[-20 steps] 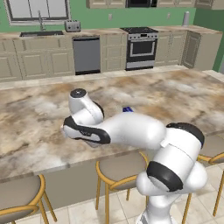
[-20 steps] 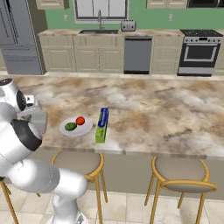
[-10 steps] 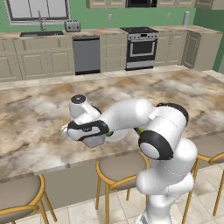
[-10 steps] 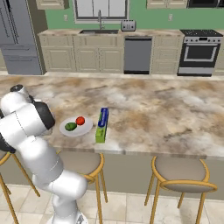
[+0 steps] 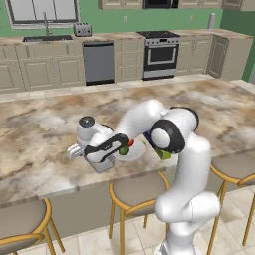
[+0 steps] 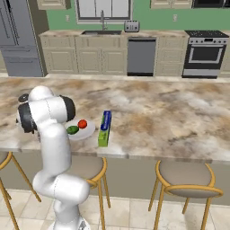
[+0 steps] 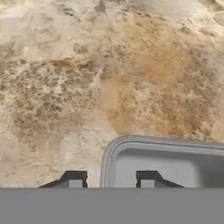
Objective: Retrieve the tupperware and aluminum foil from the cabinet and place them on the dining counter near the plate with tomato and avocado to prepare for storing leftovers.
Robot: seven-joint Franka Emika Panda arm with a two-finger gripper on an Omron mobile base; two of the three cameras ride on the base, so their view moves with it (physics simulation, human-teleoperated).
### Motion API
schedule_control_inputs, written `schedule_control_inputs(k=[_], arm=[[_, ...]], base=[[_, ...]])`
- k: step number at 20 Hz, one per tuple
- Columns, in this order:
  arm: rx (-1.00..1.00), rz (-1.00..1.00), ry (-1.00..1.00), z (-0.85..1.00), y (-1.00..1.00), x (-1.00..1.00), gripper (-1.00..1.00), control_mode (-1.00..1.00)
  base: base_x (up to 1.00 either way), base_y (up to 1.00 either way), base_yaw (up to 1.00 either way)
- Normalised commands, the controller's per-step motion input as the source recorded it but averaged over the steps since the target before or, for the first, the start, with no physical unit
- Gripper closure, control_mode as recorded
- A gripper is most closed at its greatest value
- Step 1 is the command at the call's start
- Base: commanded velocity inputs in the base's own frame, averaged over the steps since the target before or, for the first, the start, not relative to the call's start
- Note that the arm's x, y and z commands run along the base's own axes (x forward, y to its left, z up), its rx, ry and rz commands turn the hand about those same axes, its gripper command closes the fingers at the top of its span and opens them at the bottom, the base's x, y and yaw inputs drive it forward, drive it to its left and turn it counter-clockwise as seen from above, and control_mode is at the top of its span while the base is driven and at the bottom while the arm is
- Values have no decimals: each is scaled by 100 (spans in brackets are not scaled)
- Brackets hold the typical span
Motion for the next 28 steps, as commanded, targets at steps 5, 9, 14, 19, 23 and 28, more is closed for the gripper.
schedule_control_inputs(k=[5, 9, 14, 19, 23, 28], arm=[[1, 0, -26, 0, 36, 64, -100, -100], [0, -4, -31, 19, 23, 20, -100, -100], [0, -18, -19, 94, -16, -38, -100, -100], [0, -21, -18, 100, -70, -92, -100, -100], [4, -17, -7, 100, -77, -86, -100, -100], [16, -14, 2, 100, -72, -28, -100, -100]], base=[[0, 0, 0], [0, 0, 0], [0, 0, 0], [0, 0, 0], [0, 0, 0], [0, 0, 0]])
